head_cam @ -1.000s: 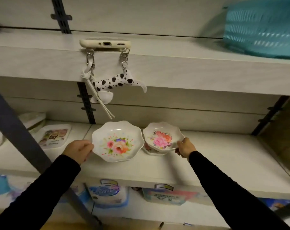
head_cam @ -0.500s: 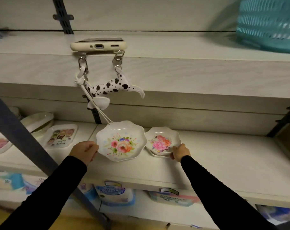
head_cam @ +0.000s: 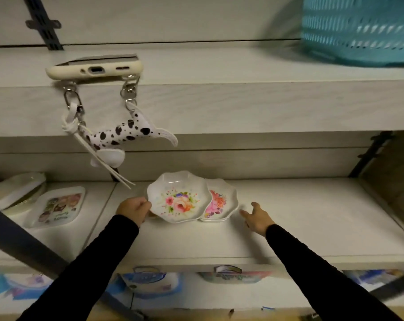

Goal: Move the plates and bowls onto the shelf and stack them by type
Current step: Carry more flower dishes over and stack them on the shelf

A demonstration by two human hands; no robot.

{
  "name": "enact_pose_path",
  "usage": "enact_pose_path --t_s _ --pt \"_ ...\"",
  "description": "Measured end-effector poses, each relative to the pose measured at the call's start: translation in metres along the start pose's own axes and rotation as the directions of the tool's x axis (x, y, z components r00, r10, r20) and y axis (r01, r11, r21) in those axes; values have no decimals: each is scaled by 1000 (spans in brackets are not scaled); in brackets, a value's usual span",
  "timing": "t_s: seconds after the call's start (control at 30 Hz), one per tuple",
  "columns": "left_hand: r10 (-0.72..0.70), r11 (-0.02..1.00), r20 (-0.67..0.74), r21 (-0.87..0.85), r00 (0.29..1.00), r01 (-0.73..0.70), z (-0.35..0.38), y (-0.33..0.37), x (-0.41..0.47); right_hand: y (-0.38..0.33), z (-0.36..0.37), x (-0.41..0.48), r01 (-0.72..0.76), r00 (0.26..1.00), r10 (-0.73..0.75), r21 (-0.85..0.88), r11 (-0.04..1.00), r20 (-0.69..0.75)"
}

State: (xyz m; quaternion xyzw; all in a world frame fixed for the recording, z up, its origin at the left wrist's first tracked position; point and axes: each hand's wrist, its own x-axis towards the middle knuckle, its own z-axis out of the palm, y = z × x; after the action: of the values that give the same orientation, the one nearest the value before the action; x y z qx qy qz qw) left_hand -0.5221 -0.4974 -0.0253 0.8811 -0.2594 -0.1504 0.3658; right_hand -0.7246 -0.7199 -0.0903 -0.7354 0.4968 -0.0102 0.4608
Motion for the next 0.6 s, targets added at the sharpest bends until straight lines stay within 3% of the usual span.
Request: enact_pose_path --t_s 0.17,0.53,0.6 --pt "-19 1000 110 -16 994 21 37 7 33 11 -27 -23 9 1000 -9 52 999 3" --pt "-132 950 230 306 964 57 82 31 61 19 -48 -47 -28 999 26 118 993 24" --pt "-118 952 269 304 956 32 85 32 63 20 -48 -46 -33 999 30 125 992 26"
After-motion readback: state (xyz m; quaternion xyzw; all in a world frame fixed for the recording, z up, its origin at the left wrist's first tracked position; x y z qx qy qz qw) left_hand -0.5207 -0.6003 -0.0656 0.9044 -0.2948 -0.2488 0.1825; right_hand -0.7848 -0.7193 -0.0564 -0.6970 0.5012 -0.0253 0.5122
